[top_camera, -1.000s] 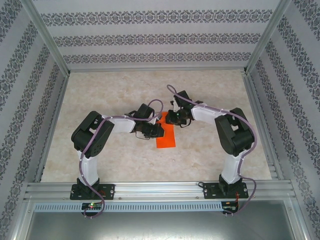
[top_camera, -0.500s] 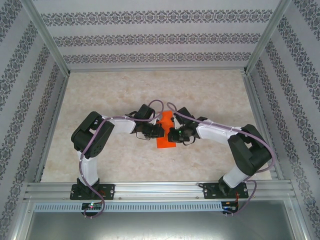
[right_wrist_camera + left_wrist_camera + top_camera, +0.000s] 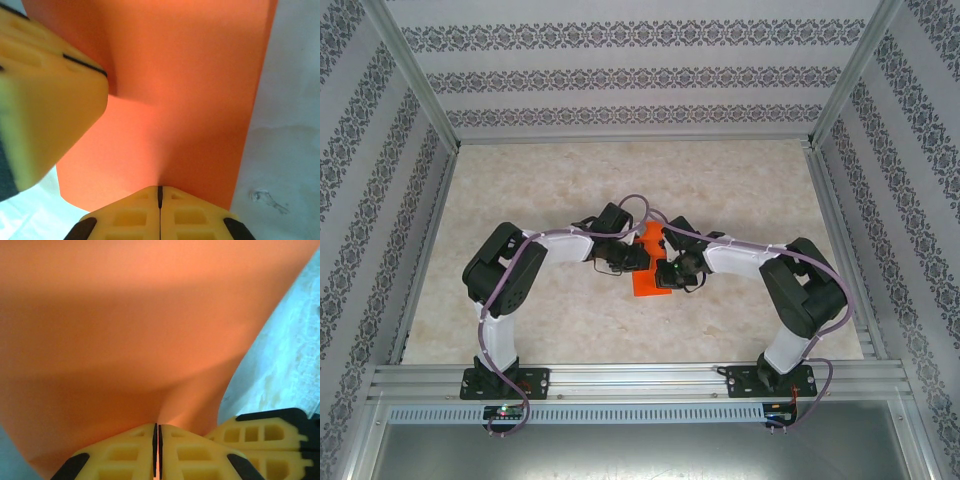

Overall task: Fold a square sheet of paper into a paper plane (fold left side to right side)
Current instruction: Hold the square sheet of paper at the center of the table, then first fold the square sheet of paper in half at the center of the table.

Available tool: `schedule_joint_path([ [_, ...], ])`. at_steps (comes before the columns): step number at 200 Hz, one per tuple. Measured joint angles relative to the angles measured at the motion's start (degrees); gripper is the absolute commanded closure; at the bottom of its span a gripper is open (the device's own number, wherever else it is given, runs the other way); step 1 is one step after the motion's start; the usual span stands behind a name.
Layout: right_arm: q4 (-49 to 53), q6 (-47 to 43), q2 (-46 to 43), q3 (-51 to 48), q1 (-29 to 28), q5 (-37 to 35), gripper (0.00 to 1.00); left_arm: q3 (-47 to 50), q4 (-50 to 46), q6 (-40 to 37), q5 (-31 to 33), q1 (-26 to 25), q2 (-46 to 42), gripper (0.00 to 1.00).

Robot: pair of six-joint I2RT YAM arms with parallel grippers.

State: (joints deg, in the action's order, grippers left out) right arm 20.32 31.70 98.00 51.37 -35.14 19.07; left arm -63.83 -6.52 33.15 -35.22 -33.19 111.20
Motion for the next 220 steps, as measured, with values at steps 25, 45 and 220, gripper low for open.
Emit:
schedule_joint_path([
  [25,0.57,-0.57,0.28,0.42,0.00,0.02,0.95,-1.46,-0.44,-0.48,0.87,0.61,0.20,0.87],
  [45,0.72,-0.63,0.39,0.52,0.00,0.02,0.96,-1.90,-0.50,-0.87,1.46,0.76,0.72,0.87],
  [220,0.48,-1.73,0.28,0.20,0.00,0.04,0.96,-7.67,-0.39,-2.40,4.72,10.45,5.20,0.87],
])
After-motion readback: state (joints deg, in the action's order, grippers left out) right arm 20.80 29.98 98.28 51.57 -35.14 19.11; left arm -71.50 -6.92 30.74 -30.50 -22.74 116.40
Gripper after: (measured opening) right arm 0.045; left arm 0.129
